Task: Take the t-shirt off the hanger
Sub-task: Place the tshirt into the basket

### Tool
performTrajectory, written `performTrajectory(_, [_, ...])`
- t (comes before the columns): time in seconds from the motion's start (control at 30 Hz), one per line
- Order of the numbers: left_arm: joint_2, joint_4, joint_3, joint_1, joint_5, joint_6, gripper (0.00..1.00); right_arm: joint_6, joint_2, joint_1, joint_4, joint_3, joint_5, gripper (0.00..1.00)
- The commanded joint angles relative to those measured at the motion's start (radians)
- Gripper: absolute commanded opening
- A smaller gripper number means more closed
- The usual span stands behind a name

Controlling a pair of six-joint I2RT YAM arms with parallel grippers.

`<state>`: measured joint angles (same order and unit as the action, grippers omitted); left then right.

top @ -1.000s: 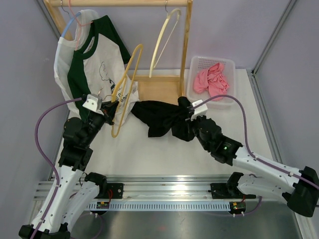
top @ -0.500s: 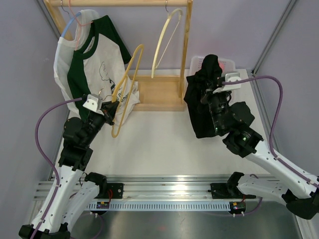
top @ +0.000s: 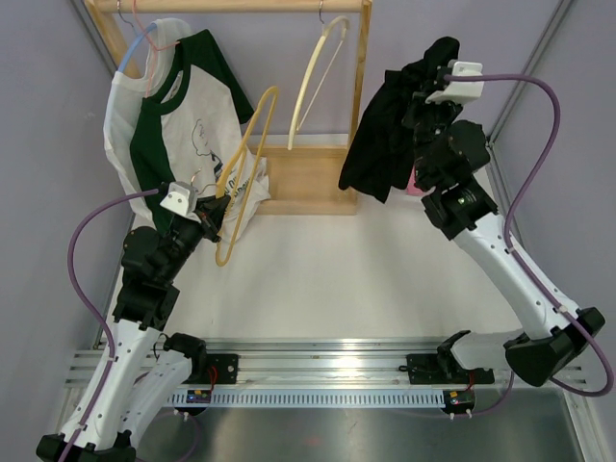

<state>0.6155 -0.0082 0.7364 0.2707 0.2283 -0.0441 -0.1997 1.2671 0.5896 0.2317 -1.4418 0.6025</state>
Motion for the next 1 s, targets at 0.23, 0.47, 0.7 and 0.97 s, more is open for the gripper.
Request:
performTrajectory(0.23, [0.009, 0.06, 0.037, -0.002, 0.006, 0.01, 0.0, 0.197, 0.239, -0.24, -0.072, -0.245, -0.17, 0.0])
performTrajectory(0.47, [0.009, 0.06, 0.038, -0.002, 0.003, 0.012, 0.0, 0.428, 0.425, -0.361, -0.104, -0.237, -0.181, 0.0])
performTrajectory(0.7, [-0.003, 0.048, 0.041, -0.002, 0.006, 0.009, 0.0, 0.514, 0.693, -0.366, -0.211, -0.257, -0.167, 0.0])
performTrajectory(0.97, [0.01, 0.056, 0.037, -0.002, 0.003, 0.01, 0.0, 0.741, 1.005, -0.378, -0.522, -0.464, 0.044, 0.0])
